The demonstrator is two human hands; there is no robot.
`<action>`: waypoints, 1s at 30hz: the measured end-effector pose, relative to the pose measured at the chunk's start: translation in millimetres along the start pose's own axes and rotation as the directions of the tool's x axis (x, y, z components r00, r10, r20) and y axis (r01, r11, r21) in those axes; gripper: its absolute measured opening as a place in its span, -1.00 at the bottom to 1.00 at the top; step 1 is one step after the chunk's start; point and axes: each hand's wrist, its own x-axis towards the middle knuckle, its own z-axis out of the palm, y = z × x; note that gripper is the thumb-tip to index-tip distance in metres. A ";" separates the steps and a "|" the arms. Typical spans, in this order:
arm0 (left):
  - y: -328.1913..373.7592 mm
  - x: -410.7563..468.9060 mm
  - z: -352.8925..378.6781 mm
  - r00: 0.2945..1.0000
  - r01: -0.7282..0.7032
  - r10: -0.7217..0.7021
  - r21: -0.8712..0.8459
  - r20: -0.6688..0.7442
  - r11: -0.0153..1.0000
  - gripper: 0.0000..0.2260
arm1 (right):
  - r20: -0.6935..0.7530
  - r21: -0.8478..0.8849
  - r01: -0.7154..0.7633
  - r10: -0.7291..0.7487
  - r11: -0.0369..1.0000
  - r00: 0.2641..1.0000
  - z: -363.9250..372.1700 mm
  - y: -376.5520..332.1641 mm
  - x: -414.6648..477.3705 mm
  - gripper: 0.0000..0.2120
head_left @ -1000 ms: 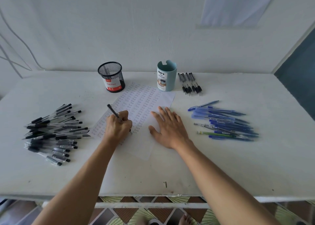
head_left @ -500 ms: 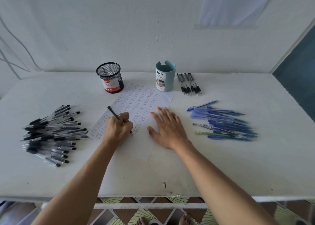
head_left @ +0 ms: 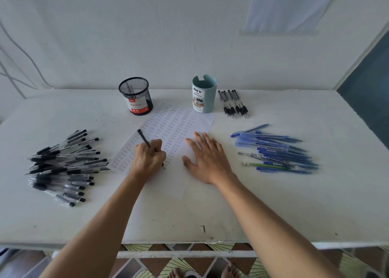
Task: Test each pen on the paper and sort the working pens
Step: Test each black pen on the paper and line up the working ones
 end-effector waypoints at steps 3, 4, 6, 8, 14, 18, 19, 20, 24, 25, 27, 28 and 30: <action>1.4 0.1 0.0 1.000 0.029 -0.029 -0.007 0.000 1.000 -0.80 | -0.003 -0.001 -0.001 0.001 1.000 1.000 0.4 -0.6 -0.4 -0.33; 1.9 -0.6 0.1 1.000 0.024 -0.024 -0.008 0.000 1.000 -0.81 | -0.004 0.001 -0.002 0.002 1.000 1.000 0.3 -0.9 -0.6 -0.27; 1.6 -1.2 0.1 1.000 0.022 -0.022 0.000 -0.002 1.000 -0.83 | -0.009 0.007 -0.006 0.006 1.000 1.000 -0.2 -1.8 -1.0 -0.20; 0.2 -0.4 0.5 0.999 0.052 -0.052 -0.026 -0.010 0.998 -0.83 | -0.011 0.001 -0.005 0.005 1.000 1.000 -0.3 -1.1 -0.8 -0.29; 2.5 3.7 -7.2 0.990 0.134 -0.139 -0.277 0.000 0.951 -0.84 | 0.020 0.041 0.002 -0.003 0.999 1.000 -5.2 0.5 -0.1 -0.38; 3.1 4.6 -7.6 0.988 0.133 -0.154 -0.481 -0.003 0.867 -0.91 | 0.034 0.109 -0.040 0.036 0.993 0.999 -10.9 1.5 1.4 -0.35; 2.7 5.4 -7.1 0.987 0.135 -0.159 -0.477 -0.010 0.869 -0.89 | 0.035 0.138 -0.047 0.042 0.989 0.998 -12.6 1.8 1.5 -0.34; 3.5 6.3 -7.0 0.988 0.133 -0.155 -0.443 -0.014 0.887 -0.85 | 0.032 0.168 -0.050 0.045 0.984 0.998 -14.4 2.4 1.7 -0.34; 8.2 5.5 -7.1 0.996 0.089 -0.090 -0.274 0.009 0.958 -0.75 | -0.006 0.230 -0.033 0.035 0.973 0.999 -20.9 9.8 3.0 -0.39; 9.1 4.1 -7.0 0.996 0.085 -0.085 -0.273 0.014 0.958 -0.75 | -0.021 0.201 -0.031 0.035 0.979 0.999 -21.6 12.3 3.0 -0.40; 10.9 2.1 -7.2 0.996 0.089 -0.088 -0.277 0.017 0.957 -0.76 | -0.044 0.140 -0.048 0.055 0.989 0.998 -22.9 16.8 2.1 -0.40; 11.3 1.5 -7.1 0.996 0.092 -0.091 -0.274 0.017 0.957 -0.77 | -0.046 0.120 -0.055 0.061 0.991 0.997 -23.1 18.5 1.4 -0.39; 11.4 2.5 -7.1 0.995 0.104 -0.099 -0.253 0.032 0.962 -0.78 | -0.044 0.087 -0.047 0.051 0.995 0.998 -21.4 20.6 -0.2 -0.39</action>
